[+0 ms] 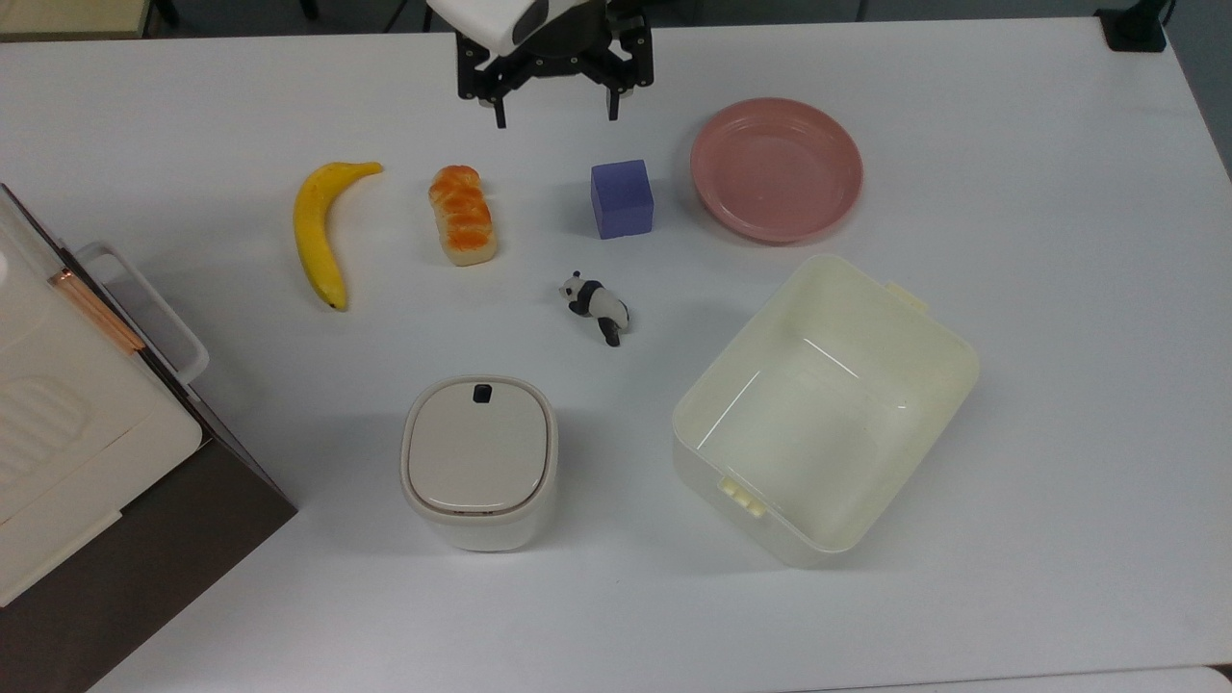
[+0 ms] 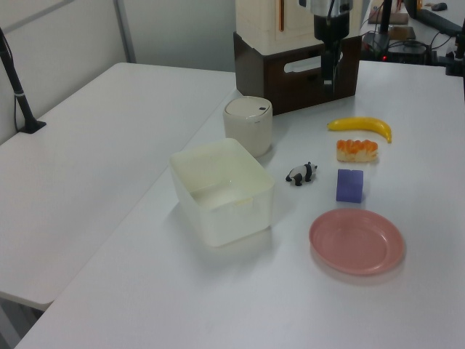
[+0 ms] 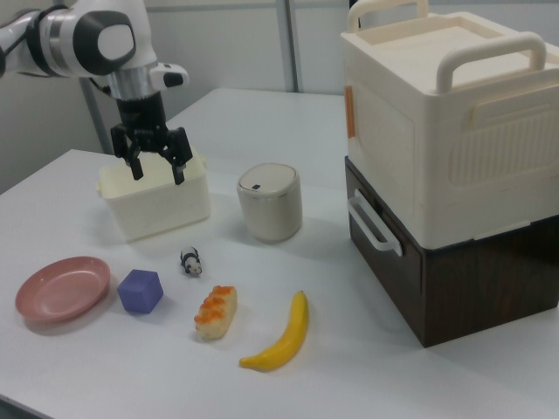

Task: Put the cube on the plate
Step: 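Move the open gripper over the purple cube and lower it, then close the gripper on the purple cube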

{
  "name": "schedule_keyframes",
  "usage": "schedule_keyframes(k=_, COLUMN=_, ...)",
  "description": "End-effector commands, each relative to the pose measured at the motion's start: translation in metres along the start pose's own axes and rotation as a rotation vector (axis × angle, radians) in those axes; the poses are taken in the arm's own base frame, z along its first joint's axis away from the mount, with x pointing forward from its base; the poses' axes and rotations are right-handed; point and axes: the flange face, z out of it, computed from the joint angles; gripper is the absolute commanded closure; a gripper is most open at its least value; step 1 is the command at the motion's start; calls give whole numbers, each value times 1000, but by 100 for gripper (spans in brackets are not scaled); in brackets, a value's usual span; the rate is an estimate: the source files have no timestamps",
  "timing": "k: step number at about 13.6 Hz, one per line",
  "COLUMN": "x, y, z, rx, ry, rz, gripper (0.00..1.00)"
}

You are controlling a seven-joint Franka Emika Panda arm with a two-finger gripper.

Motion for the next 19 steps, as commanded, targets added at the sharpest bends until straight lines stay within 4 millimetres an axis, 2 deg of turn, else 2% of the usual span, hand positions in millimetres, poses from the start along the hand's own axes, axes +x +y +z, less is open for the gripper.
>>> schedule_keyframes(k=1, x=-6, y=-24, z=33, rx=23, ry=-10, rz=-22, gripper=0)
schedule_keyframes(k=5, x=-13, y=-41, z=71, rx=21, ry=-71, rz=-70, gripper=0)
schedule_keyframes(k=7, x=-14, y=-57, z=93, rx=17, ry=-82, rz=-106, gripper=0)
schedule_keyframes(k=15, x=-11, y=-75, z=163, rx=6, ry=-148, rz=-138, gripper=0)
schedule_keyframes(k=19, x=-12, y=-81, z=184, rx=1, ry=-183, rz=-149, gripper=0)
